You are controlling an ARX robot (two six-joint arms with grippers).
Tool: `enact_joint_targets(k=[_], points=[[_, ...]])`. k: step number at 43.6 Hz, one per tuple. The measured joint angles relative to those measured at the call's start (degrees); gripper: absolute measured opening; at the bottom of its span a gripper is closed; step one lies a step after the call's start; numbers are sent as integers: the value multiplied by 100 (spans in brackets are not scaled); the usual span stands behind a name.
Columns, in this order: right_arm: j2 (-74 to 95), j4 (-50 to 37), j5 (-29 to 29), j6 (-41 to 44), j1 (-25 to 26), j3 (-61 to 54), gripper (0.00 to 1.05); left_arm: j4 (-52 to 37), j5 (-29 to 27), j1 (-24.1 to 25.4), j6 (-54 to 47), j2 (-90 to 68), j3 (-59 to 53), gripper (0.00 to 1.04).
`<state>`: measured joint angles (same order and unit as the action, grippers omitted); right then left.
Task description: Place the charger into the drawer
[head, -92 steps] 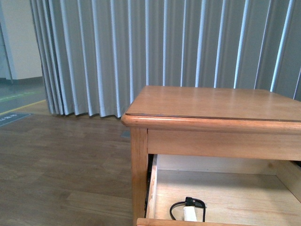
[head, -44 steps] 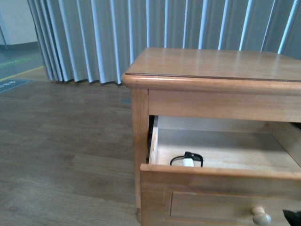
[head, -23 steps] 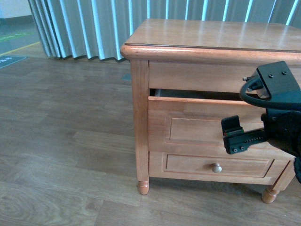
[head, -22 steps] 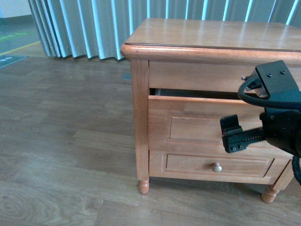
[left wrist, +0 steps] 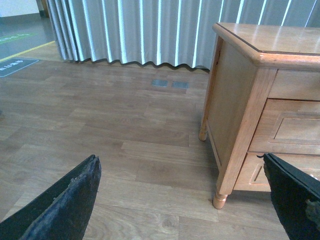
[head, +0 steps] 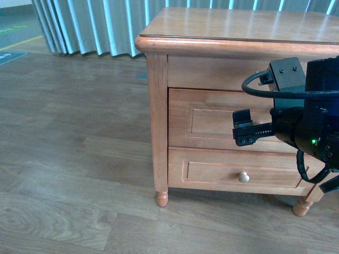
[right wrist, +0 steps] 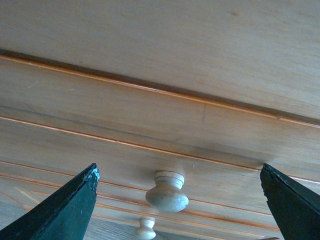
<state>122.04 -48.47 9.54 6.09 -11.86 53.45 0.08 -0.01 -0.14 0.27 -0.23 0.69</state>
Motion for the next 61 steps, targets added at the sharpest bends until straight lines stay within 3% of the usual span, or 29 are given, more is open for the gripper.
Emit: enact_joint_targets(k=[12,24,29,36,41,45,48,56,61], points=[[-1886,127,-240,-55,155,-1331,96,0,0,0,0,0,0,99],[-4994,1480,-407,-511,376,-3206,96,0,0,0,0,0,0,99],[-6070,2044,-219,-575,472,-3517,96,0,0,0,0,0,0,99],[-6454,2015,-225,-634,509,-3563,96,0,0,0,0,0,0,99],[-6454,398,-409,-616,608,-4218,72,0,0,0,0,0,0,99],[-6846,407,-470,-616,719,-4457,52,0,0,0,0,0,0,99],[-7101,546,-883,-612,977,-4605,38,0,0,0,0,0,0,99],[-7770,938,-927,-612,1174,-4887,4,0,0,0,0,0,0,99],[-8205,1226,-942,-597,1174,-5014,2,0,0,0,0,0,0,99]])
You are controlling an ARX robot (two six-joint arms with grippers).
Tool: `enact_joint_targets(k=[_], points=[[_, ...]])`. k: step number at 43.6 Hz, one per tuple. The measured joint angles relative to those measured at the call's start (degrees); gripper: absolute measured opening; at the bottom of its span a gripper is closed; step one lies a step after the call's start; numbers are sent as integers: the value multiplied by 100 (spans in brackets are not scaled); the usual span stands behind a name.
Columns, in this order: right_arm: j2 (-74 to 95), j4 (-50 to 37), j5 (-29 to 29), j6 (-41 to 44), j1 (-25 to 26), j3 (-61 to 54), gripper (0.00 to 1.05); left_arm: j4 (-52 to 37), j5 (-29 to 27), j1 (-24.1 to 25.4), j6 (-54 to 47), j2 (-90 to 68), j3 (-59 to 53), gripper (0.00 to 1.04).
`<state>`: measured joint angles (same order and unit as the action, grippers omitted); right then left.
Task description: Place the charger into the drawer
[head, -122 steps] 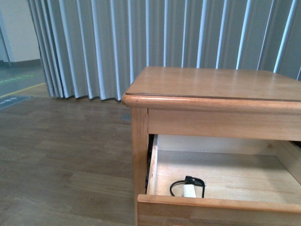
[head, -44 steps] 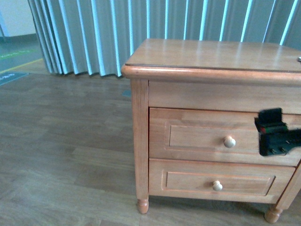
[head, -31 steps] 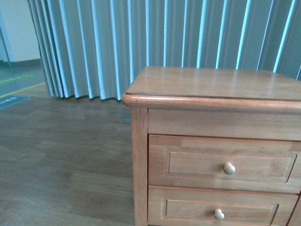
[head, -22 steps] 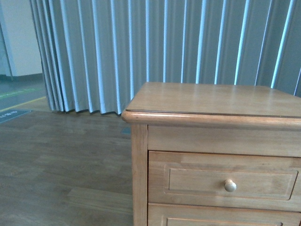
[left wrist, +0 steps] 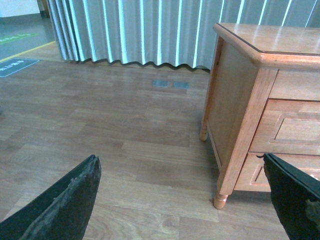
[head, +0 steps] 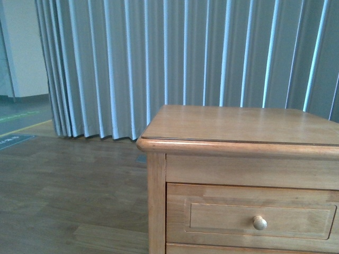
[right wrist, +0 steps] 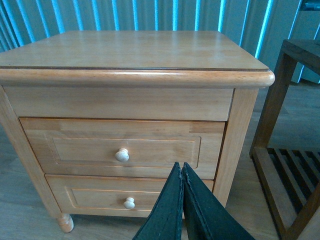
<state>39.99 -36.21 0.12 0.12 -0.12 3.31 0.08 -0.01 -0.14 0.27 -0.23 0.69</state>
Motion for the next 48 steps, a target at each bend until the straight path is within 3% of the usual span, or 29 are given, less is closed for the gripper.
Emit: enact_joint_targets(k=[4,18,48], points=[[-131,-155,0,-2,0,-245,2,0,0,0,0,0,0,99],[-1351,994,0,-2,2,-302,2,0,0,0,0,0,0,99],[-2852,2459,-4,0,2,-302,2,0,0,0,0,0,0,99]])
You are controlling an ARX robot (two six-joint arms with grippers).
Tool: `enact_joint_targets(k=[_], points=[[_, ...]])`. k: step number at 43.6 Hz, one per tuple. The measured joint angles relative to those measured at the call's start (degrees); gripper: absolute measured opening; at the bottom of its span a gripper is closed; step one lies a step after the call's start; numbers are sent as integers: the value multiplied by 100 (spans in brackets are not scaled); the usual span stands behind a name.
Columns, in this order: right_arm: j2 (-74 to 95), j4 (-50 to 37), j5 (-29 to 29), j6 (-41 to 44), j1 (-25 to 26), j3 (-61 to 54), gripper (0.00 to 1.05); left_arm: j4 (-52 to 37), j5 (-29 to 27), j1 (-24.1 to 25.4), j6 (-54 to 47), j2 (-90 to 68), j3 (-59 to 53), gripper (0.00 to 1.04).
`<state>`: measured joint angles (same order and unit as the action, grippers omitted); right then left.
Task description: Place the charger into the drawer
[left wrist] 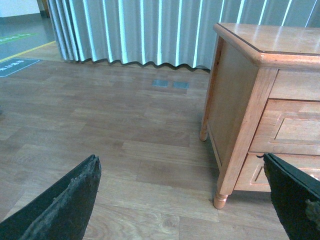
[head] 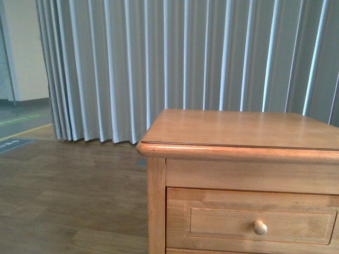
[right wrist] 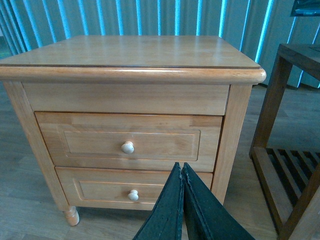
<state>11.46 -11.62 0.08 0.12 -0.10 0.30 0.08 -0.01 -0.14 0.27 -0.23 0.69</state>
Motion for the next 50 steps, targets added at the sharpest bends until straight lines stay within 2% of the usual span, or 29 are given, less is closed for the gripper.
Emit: enact_joint_targets(k=[6,11,35,50], points=[[-179,179,0,0,2,0,2,0,0,0,0,0,0,99],[-896,1084,-15,0,2,2,2,0,-7,0,-2,0,0,99],[-1121,1154,-15,2,2,2,2,0,-2,0,-2,0,0,99],[-1121,1154,-15,2,2,2,55,0,-2,0,-2,0,0,99]])
